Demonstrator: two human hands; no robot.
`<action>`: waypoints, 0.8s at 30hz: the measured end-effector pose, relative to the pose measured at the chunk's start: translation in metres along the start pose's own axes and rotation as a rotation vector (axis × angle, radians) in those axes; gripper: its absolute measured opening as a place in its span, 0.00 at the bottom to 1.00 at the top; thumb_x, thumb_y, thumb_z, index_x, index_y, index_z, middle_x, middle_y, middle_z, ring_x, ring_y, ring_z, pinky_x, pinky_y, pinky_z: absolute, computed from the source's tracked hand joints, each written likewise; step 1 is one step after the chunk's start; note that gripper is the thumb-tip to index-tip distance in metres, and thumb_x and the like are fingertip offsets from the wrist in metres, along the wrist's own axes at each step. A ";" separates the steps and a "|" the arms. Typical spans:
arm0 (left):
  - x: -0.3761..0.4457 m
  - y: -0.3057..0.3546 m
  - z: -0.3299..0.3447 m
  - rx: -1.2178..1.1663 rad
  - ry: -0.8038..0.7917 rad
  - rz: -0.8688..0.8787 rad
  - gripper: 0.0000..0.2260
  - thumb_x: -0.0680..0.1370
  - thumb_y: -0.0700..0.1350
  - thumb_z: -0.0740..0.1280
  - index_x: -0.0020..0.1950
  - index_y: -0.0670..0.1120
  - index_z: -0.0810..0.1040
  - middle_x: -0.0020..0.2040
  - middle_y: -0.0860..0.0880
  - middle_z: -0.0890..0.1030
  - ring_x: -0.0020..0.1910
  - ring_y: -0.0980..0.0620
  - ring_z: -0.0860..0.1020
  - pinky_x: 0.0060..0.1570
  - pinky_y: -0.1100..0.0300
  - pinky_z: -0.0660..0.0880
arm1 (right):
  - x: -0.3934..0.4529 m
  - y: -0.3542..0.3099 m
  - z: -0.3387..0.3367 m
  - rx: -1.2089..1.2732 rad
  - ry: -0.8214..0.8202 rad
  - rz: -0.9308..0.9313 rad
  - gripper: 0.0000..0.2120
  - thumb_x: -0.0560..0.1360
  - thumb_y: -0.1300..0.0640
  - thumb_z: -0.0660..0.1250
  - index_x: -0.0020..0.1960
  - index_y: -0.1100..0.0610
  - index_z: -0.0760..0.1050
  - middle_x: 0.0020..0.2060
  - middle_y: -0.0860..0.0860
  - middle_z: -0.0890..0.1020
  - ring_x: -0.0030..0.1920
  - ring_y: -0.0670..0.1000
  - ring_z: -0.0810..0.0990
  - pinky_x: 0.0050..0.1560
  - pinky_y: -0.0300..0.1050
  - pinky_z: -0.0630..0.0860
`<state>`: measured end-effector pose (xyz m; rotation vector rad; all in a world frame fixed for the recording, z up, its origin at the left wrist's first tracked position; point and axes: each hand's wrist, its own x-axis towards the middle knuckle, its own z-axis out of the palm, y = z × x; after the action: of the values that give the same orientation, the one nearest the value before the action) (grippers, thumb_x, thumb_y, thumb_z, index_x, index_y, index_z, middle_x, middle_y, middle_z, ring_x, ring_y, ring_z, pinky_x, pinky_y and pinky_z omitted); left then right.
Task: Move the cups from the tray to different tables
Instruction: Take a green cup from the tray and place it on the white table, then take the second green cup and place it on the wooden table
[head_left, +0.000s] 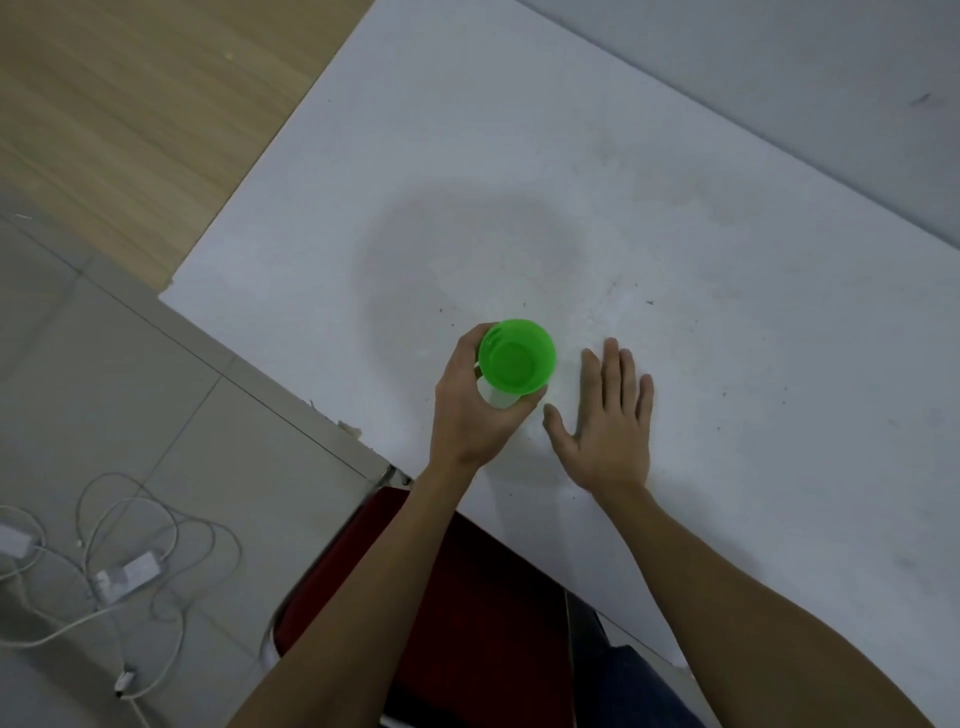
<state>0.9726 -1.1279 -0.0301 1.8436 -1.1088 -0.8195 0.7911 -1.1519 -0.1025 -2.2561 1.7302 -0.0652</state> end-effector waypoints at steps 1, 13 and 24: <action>0.000 -0.001 0.000 -0.004 -0.002 -0.003 0.34 0.70 0.49 0.83 0.72 0.48 0.72 0.64 0.57 0.77 0.64 0.61 0.76 0.61 0.52 0.81 | 0.000 0.000 0.000 -0.003 0.002 -0.002 0.40 0.81 0.36 0.58 0.84 0.56 0.52 0.84 0.57 0.51 0.84 0.58 0.46 0.82 0.63 0.46; -0.052 -0.019 -0.025 0.084 0.031 -0.163 0.30 0.73 0.46 0.80 0.72 0.51 0.73 0.63 0.51 0.80 0.62 0.54 0.78 0.61 0.50 0.79 | -0.003 0.004 -0.024 0.087 -0.104 -0.072 0.34 0.81 0.43 0.63 0.79 0.59 0.60 0.81 0.63 0.59 0.81 0.64 0.56 0.80 0.65 0.53; -0.205 0.036 -0.065 0.281 0.086 -0.024 0.20 0.80 0.50 0.72 0.71 0.49 0.78 0.70 0.50 0.80 0.70 0.52 0.76 0.72 0.53 0.71 | -0.119 -0.008 -0.098 0.393 -0.173 -0.260 0.26 0.82 0.42 0.62 0.76 0.52 0.68 0.73 0.52 0.73 0.72 0.54 0.73 0.67 0.53 0.71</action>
<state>0.9304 -0.9314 0.0551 2.1064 -1.1960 -0.6149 0.7447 -1.0566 0.0102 -2.1049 1.2067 -0.2366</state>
